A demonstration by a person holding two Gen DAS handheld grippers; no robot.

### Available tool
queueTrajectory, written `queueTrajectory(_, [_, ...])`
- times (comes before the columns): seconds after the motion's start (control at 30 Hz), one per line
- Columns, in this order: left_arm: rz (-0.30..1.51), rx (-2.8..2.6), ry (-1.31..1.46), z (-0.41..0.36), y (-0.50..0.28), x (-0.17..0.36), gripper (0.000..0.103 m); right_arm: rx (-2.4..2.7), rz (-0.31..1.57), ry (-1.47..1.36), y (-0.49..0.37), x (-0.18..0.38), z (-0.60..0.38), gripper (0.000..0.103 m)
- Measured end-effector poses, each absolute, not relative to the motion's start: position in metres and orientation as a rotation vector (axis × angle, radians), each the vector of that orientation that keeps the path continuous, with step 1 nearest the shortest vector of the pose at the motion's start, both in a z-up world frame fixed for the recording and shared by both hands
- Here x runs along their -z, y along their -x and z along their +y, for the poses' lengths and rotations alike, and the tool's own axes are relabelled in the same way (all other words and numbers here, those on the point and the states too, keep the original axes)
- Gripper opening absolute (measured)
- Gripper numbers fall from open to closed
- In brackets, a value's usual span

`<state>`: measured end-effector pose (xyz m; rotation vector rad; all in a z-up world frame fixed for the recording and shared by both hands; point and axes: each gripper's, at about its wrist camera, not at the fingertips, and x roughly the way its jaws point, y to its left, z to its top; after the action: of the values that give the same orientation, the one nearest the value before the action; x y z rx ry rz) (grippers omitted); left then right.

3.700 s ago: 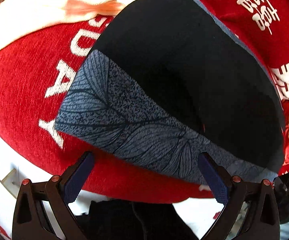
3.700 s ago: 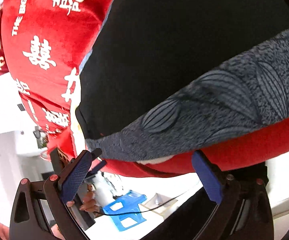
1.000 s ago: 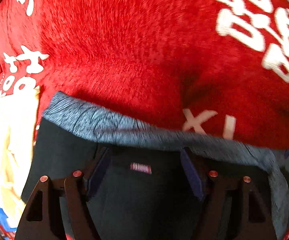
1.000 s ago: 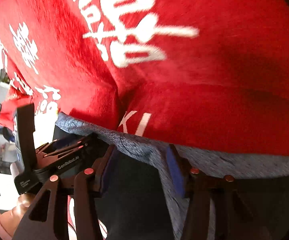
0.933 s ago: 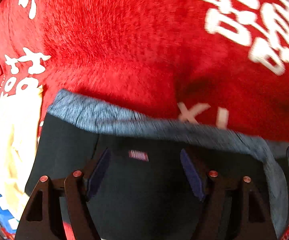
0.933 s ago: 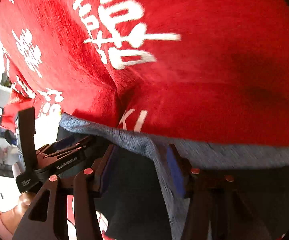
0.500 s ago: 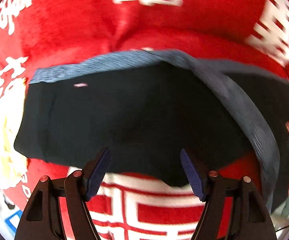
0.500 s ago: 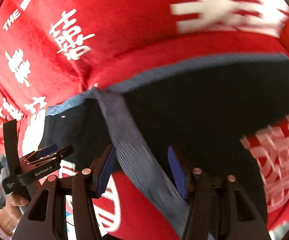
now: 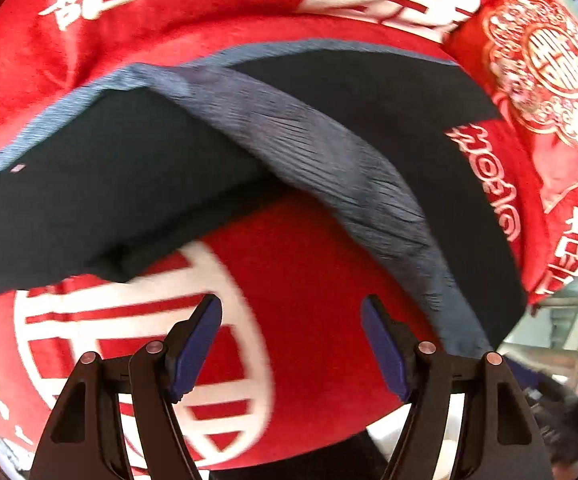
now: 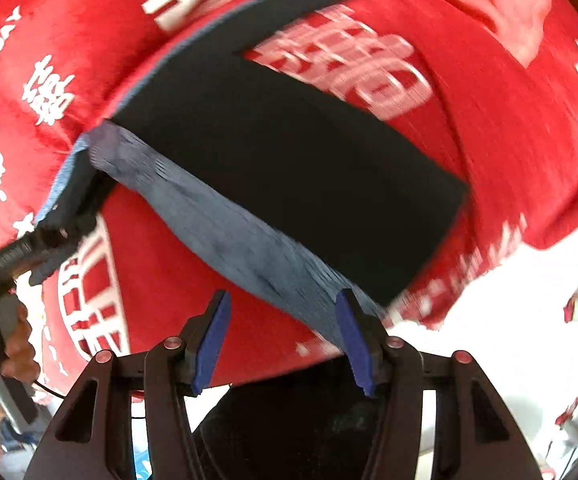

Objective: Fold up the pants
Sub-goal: 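Lift the waistband with both grippers and fold it over toward the cuffs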

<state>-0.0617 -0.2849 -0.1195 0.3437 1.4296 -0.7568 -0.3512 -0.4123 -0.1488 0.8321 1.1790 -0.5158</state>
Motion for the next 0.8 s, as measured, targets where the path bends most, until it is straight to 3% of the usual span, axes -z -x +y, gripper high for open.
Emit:
queueTrajectory(0.5, [1.51, 0.816, -0.273, -0.336, 0.066, 0.15, 0.073, 0.367, 1.078, -0.996, 0.394, 0.197, -0.43, 0.057])
queueTrajectory(0.57, [1.531, 0.806, -0.274, -0.339, 0.068, 0.155, 0.073, 0.319, 1.076, -0.995, 0.386, 0.198, -0.432, 0.045])
queueTrajectory(0.63, [1.51, 0.807, -0.279, -0.343, 0.071, 0.153, 0.073, 0.297, 1.095, -1.008, 0.383, 0.201, -0.434, 0.022])
queueTrajectory(0.67, [1.51, 0.819, -0.277, -0.344, 0.072, 0.152, 0.065, 0.272, 1.112, -1.051, 0.381, 0.205, -0.437, 0.003])
queueTrajectory(0.7, [1.517, 0.835, -0.273, -0.345, 0.073, 0.151, 0.038, 0.261, 1.12, -1.082, 0.382, 0.206, -0.44, 0.003])
queueTrajectory(0.73, [1.537, 0.853, -0.271, -0.348, 0.073, 0.151, 0.028, 0.245, 1.114, -1.113, 0.382, 0.203, -0.444, 0.003])
queueTrajectory(0.8, [1.56, 0.847, -0.26, -0.352, 0.071, 0.147, 0.027, 0.207, 1.089, -1.119, 0.379, 0.189, -0.449, 0.003])
